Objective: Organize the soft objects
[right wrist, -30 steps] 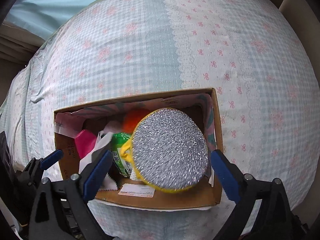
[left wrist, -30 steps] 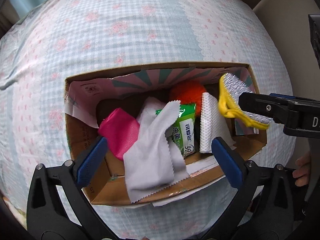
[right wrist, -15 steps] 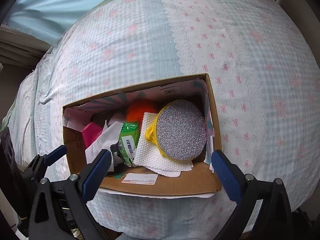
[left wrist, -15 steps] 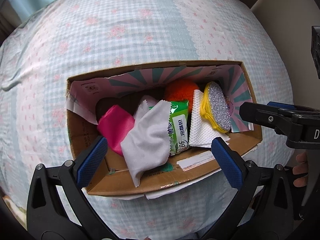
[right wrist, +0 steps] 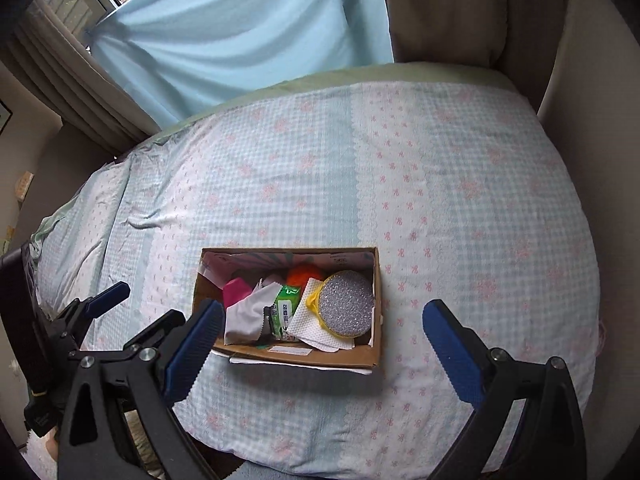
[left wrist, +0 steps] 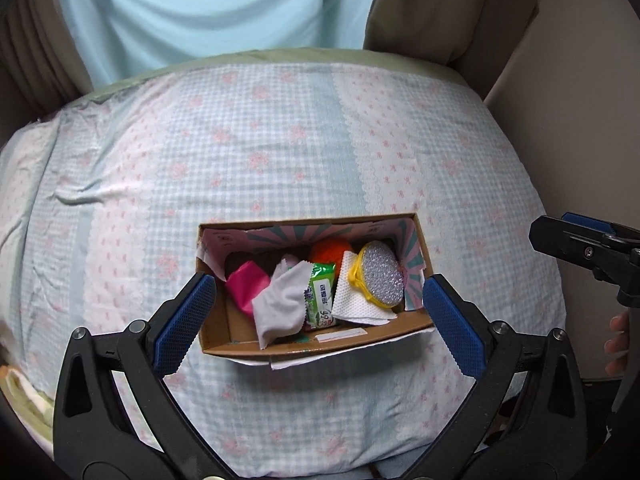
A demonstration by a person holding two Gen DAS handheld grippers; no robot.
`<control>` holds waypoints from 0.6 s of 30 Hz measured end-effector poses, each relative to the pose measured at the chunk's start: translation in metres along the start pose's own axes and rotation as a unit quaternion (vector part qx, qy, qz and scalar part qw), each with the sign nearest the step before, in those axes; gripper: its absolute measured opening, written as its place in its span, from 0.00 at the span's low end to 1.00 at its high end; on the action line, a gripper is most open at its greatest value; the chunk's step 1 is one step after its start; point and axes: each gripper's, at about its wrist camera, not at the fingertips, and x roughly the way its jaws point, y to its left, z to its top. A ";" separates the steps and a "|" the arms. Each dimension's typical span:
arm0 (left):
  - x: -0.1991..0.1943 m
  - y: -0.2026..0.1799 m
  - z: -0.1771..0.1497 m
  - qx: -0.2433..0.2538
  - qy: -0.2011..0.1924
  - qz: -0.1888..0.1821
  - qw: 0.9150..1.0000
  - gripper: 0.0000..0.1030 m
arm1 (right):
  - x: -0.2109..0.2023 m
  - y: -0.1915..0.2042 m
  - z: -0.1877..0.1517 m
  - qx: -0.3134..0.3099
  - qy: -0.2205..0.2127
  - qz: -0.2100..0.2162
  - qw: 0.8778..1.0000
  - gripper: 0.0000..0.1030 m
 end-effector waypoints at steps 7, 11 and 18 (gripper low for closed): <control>-0.126 -0.030 0.006 -0.018 -0.137 0.030 0.990 1.00 | -0.117 -0.001 -0.013 -0.043 -0.116 -0.047 0.991 0.97; -0.168 -0.045 -0.005 -0.012 -0.184 0.034 0.982 1.00 | -0.153 -0.005 -0.027 -0.048 -0.160 -0.071 0.983 0.97; -0.200 -0.064 -0.029 -0.004 -0.228 0.044 0.973 1.00 | -0.175 -0.010 -0.049 -0.050 -0.195 -0.094 0.975 0.97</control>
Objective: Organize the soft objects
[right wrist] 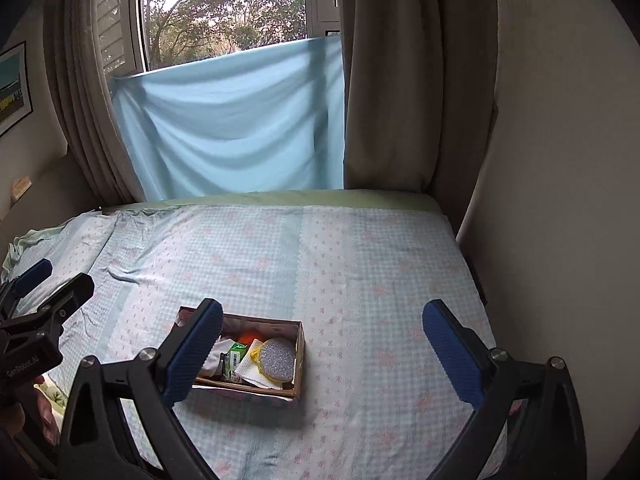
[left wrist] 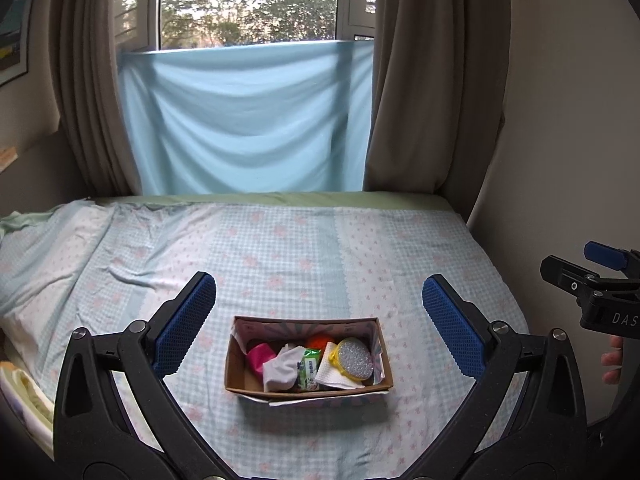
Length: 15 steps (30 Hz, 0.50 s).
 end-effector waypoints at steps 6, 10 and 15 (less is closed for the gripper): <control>-0.007 -0.008 -0.008 0.003 -0.005 0.000 1.000 1.00 | -0.012 -0.006 -0.005 0.004 -0.012 -0.008 1.000 0.97; -0.011 -0.012 -0.009 0.003 -0.007 -0.003 1.000 1.00 | -0.017 -0.008 -0.005 0.006 -0.016 -0.011 1.000 0.97; -0.012 -0.016 -0.007 0.004 -0.013 -0.003 1.000 1.00 | -0.018 -0.010 -0.004 0.006 -0.020 -0.012 1.000 0.97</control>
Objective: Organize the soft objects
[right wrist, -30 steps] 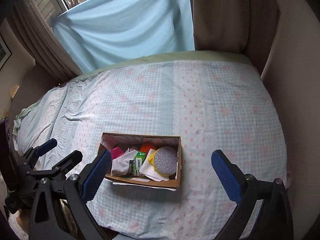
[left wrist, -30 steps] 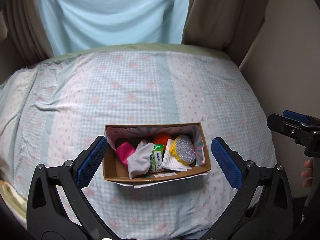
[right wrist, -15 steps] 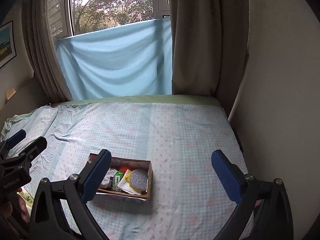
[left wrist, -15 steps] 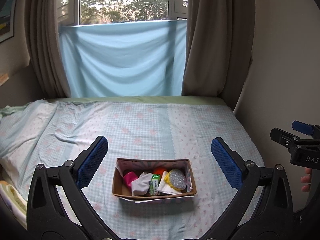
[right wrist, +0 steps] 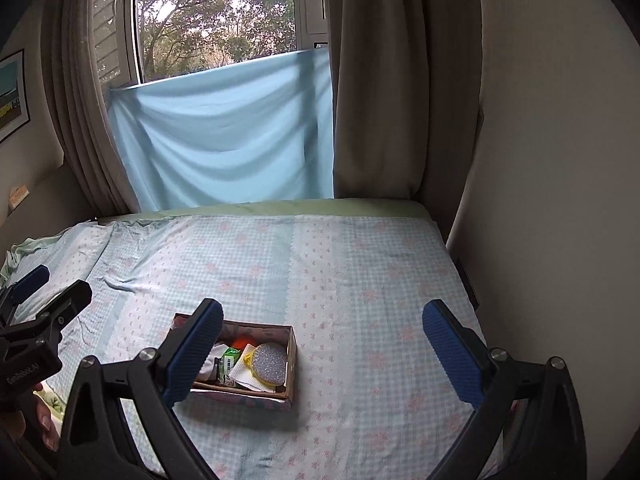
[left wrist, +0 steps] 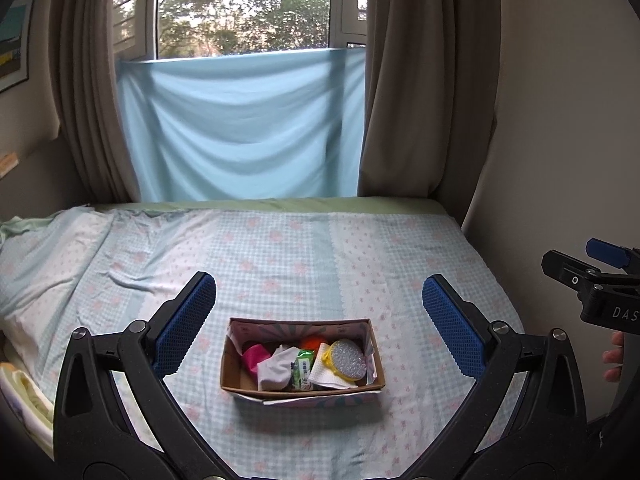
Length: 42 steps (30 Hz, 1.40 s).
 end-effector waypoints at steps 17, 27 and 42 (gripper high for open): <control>0.002 -0.006 0.003 0.011 -0.005 0.006 1.000 1.00 | 0.003 -0.001 0.005 0.001 -0.007 0.001 1.000 0.97; 0.004 -0.005 0.005 0.011 -0.003 0.002 1.000 1.00 | 0.005 -0.001 0.007 0.003 -0.008 0.000 1.000 0.97; 0.007 0.001 0.006 0.008 -0.004 0.007 1.000 1.00 | 0.011 -0.002 0.009 0.006 -0.007 -0.003 1.000 0.97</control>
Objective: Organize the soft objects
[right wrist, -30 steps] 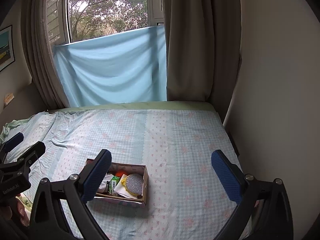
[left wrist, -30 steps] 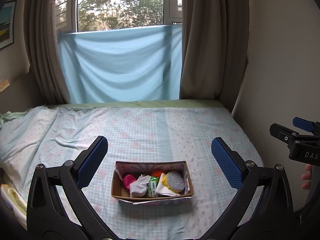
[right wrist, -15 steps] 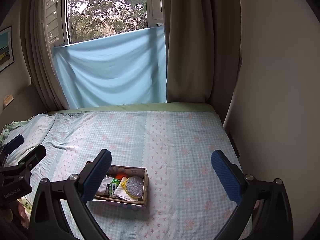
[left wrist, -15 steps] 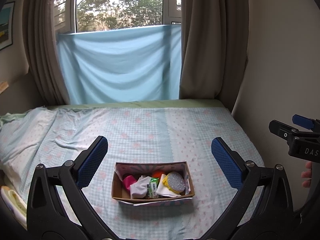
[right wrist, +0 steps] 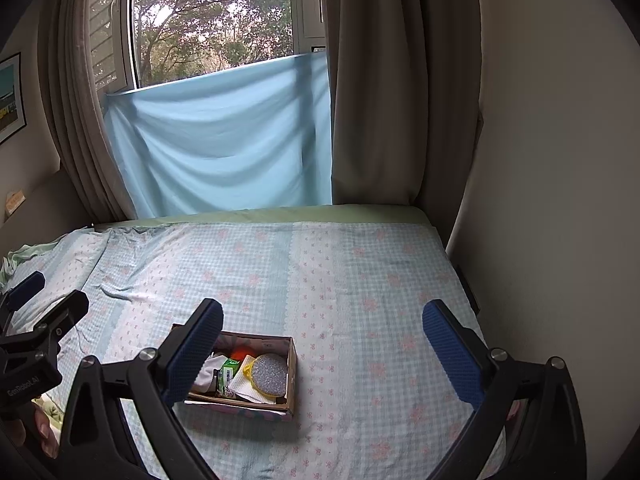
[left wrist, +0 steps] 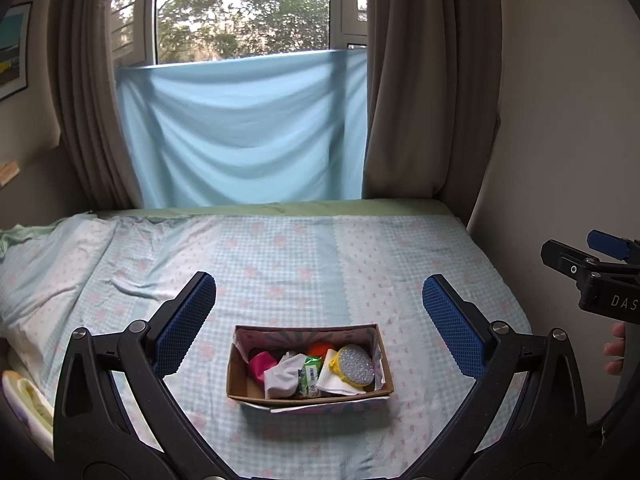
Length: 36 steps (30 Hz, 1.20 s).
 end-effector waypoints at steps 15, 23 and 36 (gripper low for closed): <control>0.001 0.003 -0.001 -0.005 -0.003 0.003 1.000 1.00 | 0.001 0.004 0.000 -0.002 -0.002 0.000 1.000 0.97; 0.001 0.000 0.000 0.004 -0.008 0.008 1.000 1.00 | 0.001 0.004 -0.001 -0.002 -0.003 -0.002 1.000 0.97; -0.005 -0.001 0.002 0.002 -0.032 -0.001 0.999 1.00 | 0.001 0.004 0.001 -0.001 -0.004 -0.002 1.000 0.97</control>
